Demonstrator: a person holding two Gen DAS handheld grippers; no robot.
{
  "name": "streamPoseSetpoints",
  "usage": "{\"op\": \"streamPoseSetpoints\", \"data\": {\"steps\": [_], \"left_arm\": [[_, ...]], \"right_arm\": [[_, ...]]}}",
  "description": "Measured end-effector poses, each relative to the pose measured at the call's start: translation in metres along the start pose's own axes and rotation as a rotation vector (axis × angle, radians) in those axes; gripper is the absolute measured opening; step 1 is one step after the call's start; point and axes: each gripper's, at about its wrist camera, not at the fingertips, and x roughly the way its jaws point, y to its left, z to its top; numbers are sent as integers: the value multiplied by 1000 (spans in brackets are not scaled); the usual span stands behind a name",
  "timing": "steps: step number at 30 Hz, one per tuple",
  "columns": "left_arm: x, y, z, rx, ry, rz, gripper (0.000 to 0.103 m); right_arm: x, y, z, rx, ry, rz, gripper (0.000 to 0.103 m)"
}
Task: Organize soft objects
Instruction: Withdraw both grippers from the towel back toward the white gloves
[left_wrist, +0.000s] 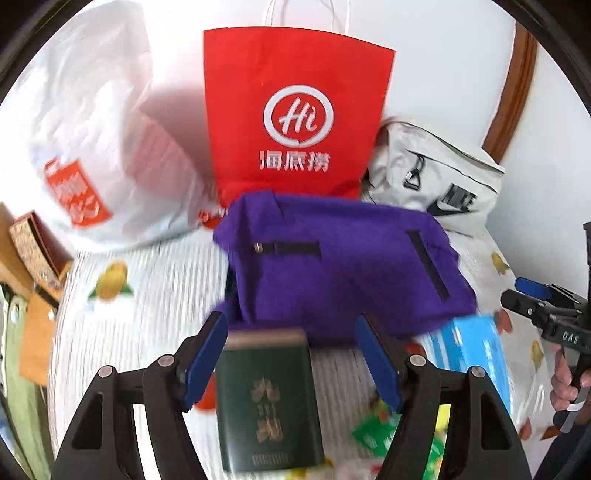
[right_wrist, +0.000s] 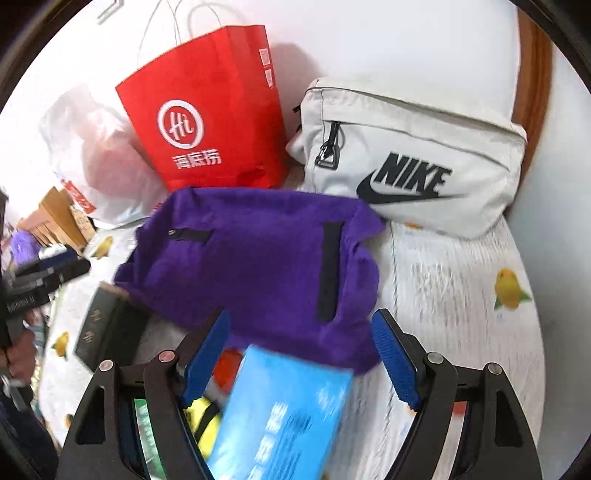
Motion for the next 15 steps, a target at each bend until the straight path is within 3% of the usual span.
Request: {"op": "streamPoseSetpoints", "data": {"steps": [3,6,10,13,15], "left_arm": [[-16,-1,-25,-5,11,8,70],[-26,-4,-50,-17,29,-10,70],[-37,-13,-83,-15,41,-35,71],[-34,-23,-103,2,66,-54,80],[-27,-30,-115,18,92,-47,81]], "right_arm": [[-13,4,-18,25,5,19,79],[-19,14,-38,3,15,-26,79],[-31,23,-67,-3,19,6,79],[-43,32,-88,-20,10,-13,79],[-53,38,-101,-30,-1,-15,79]]}}
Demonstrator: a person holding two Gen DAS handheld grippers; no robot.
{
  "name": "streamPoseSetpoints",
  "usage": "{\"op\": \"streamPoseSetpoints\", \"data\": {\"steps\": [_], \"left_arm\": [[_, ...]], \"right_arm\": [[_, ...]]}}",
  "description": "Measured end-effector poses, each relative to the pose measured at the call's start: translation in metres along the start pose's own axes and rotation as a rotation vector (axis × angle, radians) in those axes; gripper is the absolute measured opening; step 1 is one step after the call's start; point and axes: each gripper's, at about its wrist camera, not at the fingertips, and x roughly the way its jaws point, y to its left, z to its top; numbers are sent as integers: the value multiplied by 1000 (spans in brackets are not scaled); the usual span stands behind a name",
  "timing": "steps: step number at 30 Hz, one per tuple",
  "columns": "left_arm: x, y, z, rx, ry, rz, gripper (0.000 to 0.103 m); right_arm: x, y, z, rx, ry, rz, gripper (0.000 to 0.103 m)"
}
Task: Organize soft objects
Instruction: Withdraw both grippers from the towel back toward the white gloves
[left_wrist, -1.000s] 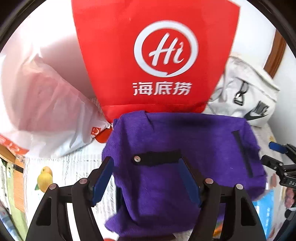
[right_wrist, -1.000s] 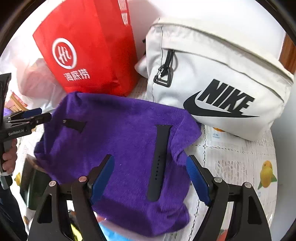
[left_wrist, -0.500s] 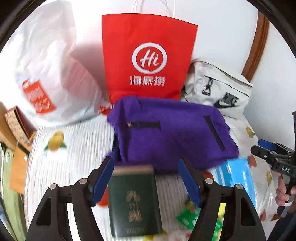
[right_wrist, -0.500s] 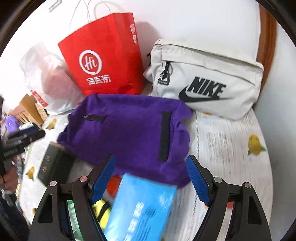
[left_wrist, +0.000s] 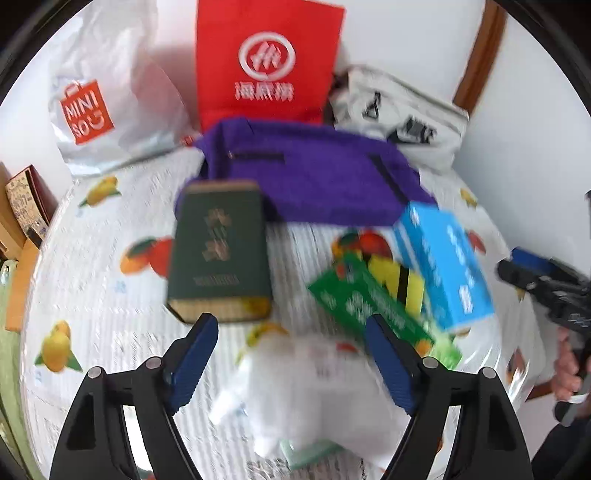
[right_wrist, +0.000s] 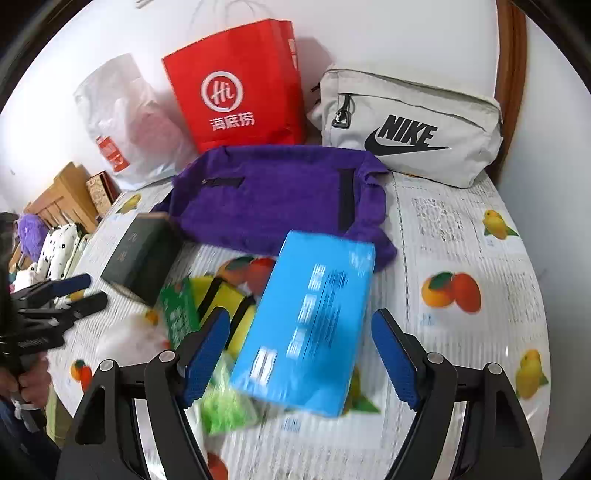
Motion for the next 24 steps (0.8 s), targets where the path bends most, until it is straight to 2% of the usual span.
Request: {"op": "streamPoseSetpoints", "data": {"steps": [5,8,10,12,13,15,18,24], "left_arm": [[26,-9,-26,16,79,23,81],[32,-14,-37,43,76,60,80],[30,-14,-41,41,59,49,68],[28,-12,-42,28,58,30,50],[26,-11,-42,23,50,37,45],[24,-11,-43,36,41,40,27],[22,-10,-45,51,26,45,10],[5,-2,-45,42,-27,17,7]], "right_arm": [[-25,7,-27,-12,-29,8,79],[-34,9,-41,-15,-40,3,79],[-37,9,-50,-13,-45,1,79],[-36,8,-56,-8,-42,1,79],[-36,8,-59,-5,-39,2,79],[-34,7,-65,3,-37,-2,79],[-31,9,-72,5,-39,6,79],[-22,16,-79,5,-29,37,79]]}}
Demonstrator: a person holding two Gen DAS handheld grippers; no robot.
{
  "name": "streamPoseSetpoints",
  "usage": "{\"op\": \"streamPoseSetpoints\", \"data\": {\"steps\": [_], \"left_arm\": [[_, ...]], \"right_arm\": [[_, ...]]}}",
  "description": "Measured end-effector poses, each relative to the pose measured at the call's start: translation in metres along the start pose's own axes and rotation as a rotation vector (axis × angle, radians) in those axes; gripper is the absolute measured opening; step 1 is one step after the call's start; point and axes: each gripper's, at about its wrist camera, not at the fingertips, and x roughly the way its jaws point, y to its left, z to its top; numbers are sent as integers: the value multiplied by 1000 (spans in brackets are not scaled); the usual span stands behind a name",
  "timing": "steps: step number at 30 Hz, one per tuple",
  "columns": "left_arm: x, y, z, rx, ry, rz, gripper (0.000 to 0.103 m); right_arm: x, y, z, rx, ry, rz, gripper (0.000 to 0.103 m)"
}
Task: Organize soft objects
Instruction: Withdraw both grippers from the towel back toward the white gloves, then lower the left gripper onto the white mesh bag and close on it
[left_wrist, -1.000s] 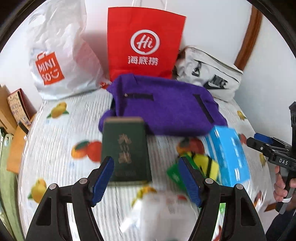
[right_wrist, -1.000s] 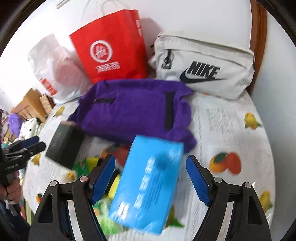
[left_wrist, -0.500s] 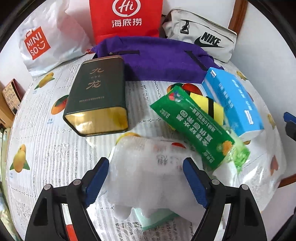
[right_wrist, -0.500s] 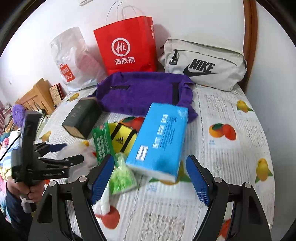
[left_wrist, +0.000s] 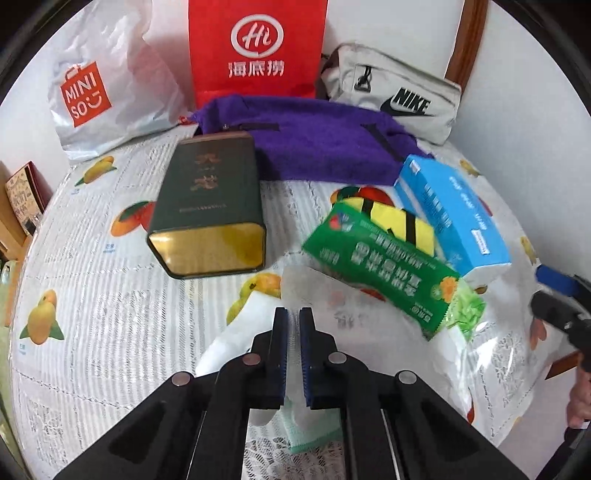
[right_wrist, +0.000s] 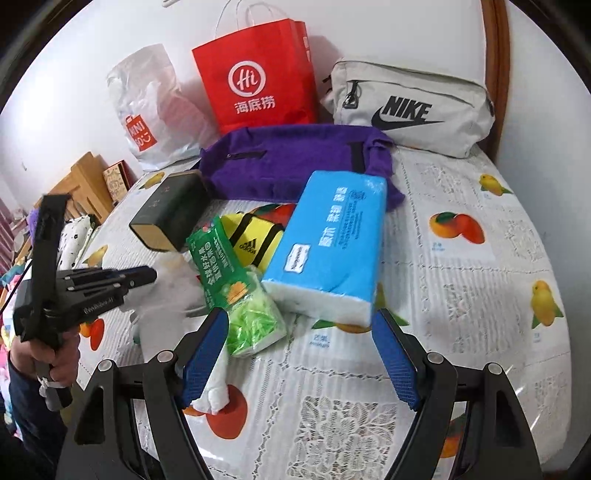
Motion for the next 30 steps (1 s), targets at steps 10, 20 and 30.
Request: {"op": "streamPoseSetpoints", "data": {"steps": [10,20,30], "left_arm": [[-36,32,-1,-69,-83,-7,6],[-11,56,-19,-117,-14,-20,7],[-17,45,-28,-90,-49,-113,73]], "right_arm": [[10,13,-5,-18,20,40,79],[17,35,-6,-57,39,102,79],[32,33,-10,-46,86,100,79]]}}
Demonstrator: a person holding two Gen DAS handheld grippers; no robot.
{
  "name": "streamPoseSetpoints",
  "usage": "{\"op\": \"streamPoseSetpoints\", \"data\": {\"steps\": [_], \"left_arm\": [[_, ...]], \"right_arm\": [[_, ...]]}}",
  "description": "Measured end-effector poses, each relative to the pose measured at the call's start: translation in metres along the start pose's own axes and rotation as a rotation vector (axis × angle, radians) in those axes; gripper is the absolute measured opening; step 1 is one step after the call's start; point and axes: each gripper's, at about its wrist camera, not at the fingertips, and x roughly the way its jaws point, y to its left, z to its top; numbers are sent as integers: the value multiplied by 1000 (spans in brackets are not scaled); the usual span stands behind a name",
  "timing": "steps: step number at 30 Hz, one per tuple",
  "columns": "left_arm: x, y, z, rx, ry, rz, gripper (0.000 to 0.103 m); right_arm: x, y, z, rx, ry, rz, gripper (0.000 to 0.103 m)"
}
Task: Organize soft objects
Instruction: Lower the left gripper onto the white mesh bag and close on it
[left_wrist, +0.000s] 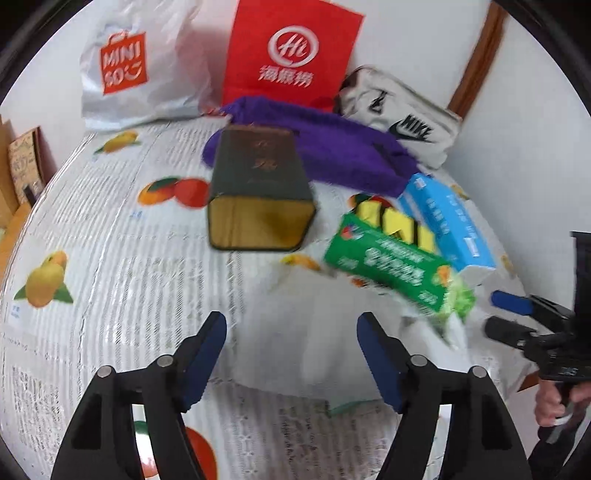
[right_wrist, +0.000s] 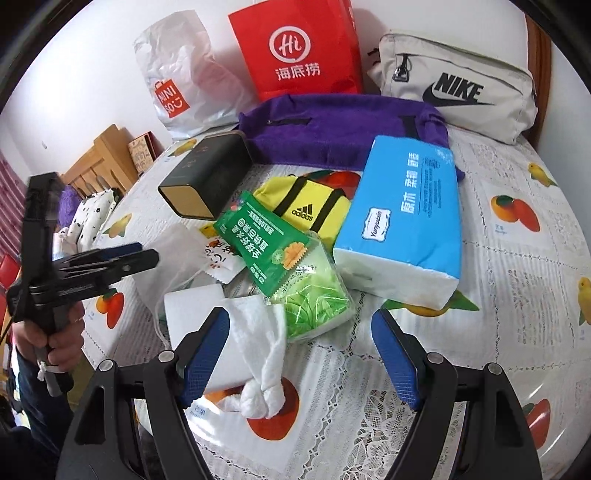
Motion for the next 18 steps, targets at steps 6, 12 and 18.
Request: {"op": "streamPoseSetpoints", "data": {"steps": [6,12,18], "left_arm": [[21,-20,-2,73,61,31,80],[32,-27,-7,131,69,116,90],[26,-14,-9,114,70,137,66]], "right_arm": [[6,-3,-2,12,20,8,79],[9,-4,-5,9,31,8,79],[12,-4,-6,8,36,14,79]]}}
